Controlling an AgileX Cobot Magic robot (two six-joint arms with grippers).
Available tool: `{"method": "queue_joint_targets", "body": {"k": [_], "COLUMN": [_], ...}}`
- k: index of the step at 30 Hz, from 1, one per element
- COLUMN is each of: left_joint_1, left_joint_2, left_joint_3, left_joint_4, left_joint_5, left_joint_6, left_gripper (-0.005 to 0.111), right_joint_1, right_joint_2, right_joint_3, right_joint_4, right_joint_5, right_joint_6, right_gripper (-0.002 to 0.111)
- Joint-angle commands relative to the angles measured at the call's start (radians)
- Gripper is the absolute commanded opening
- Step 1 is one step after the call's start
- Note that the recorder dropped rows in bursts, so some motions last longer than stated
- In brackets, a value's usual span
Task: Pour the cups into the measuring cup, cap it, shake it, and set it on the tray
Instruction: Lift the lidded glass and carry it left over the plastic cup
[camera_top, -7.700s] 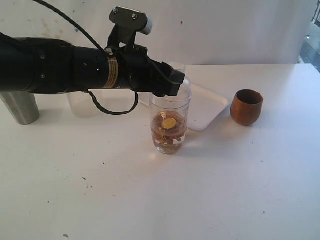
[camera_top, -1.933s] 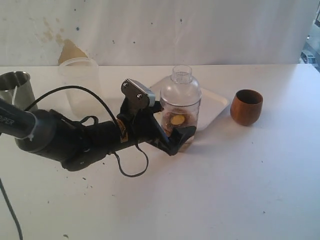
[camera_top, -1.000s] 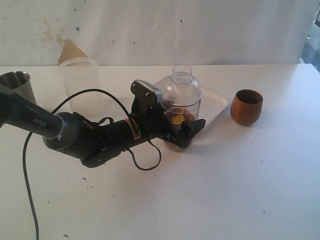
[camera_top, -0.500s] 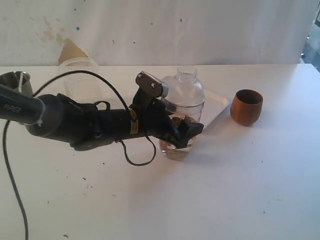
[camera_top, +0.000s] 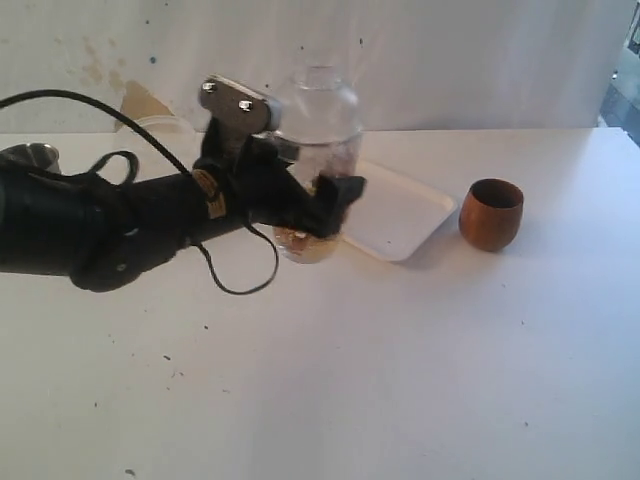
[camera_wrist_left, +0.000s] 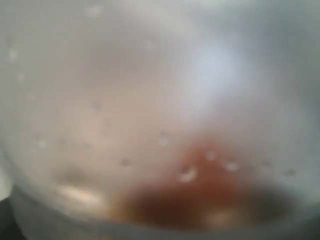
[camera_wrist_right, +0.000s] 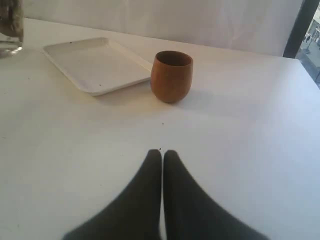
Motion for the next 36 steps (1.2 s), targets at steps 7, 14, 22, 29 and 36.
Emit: {"method": "queue_joint_targets", "body": {"k": [7,14,22,29,36], "left_joint_1": [0.011,0.052,0.054,0.133,0.31], "left_joint_2": [-0.107,-0.116,-0.18,-0.291,-0.367], "left_joint_3": [0.056,0.12,0.141,0.141,0.034], "left_joint_4": [-0.051,0.252,0.143,-0.046,-0.06], "left_joint_5": [0.015,-0.308,-0.167,-0.134,0.141], "left_joint_6": [0.109,-0.166,-0.016,0.022,0.104], "left_gripper": [0.0,0.0,0.0,0.0,0.0], "right_joint_1": [0.002,0.002,0.002,0.002,0.002], "right_joint_2": [-0.005,-0.005,-0.005,-0.005,-0.005], "right_joint_3": [0.001,0.001,0.001,0.001,0.001], "right_joint_4": [0.006,0.006,0.005,0.005,0.005], "right_joint_5": [-0.01,-0.01,-0.01,-0.01,-0.01], "right_joint_6": [0.0,0.0,0.0,0.0,0.0], "right_gripper": [0.001,0.001,0.001,0.001,0.001]}}
